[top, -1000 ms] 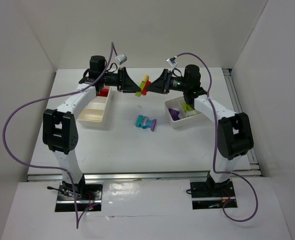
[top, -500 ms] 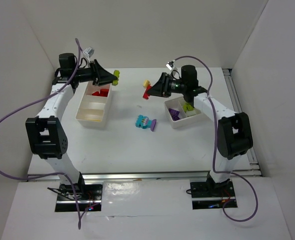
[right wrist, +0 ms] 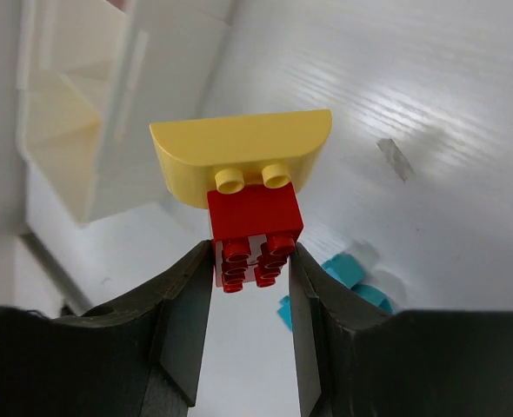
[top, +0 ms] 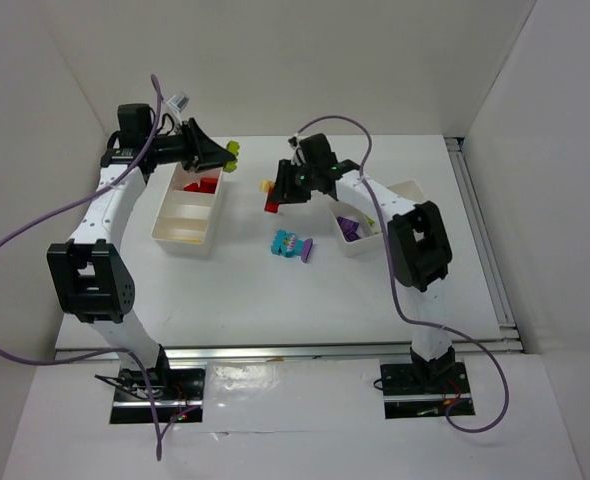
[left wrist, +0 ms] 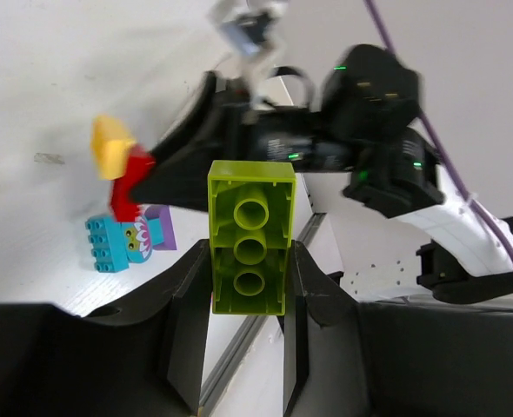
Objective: Sort the legos into containers by color
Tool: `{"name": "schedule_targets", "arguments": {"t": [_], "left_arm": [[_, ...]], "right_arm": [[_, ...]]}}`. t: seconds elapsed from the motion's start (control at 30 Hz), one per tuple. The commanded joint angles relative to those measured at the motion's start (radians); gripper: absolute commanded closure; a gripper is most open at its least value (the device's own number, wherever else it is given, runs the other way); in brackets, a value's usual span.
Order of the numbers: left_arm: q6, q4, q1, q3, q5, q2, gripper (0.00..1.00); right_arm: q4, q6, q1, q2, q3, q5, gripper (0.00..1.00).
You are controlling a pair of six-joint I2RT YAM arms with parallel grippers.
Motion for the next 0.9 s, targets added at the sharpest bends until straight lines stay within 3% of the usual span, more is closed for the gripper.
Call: {"name": "schedule_targets", "arguments": {"t": [0.0,0.2,0.33,0.43,0.5,0.7,0.87], "left_arm": [[0.02,-0.005,-0.022,0.03,0.006,-0.065,1.0],[0.009,-0.005,-0.043,0.031,-0.003,-0.083,1.0],[0.0,-0.005,-0.074,0.04,-0.013,-0.074,1.0],[0.0,-0.005,-0.098,0.049,-0.025,-0.065,1.0],[0.0,-0.005,-0.109,0.06,-0.036,-0.053,1.0],[-0.009,-0.005,-0.157,0.101,-0.054,-0.002,1.0],[-0.018,0.017,-0.262,0.17,-0.108,0.103,1.0]], "right_arm": [[-0.156,-0.059,0.036,0.072,0.101,0.153,0.98],[-0.185,-0.081,0.091,0.145,0.141,0.226,0.97],[-0.185,-0.081,0.091,0.165,0.141,0.248,0.88],[-0.199,-0.09,0.101,0.165,0.153,0.248,0.49],[-0.19,-0.09,0.101,0.101,0.118,0.259,0.3],[-0.151,-0.09,0.053,-0.125,0.011,0.344,0.27],[-0.177,-0.078,-0.072,-0.413,-0.201,0.562,0.29]]}}
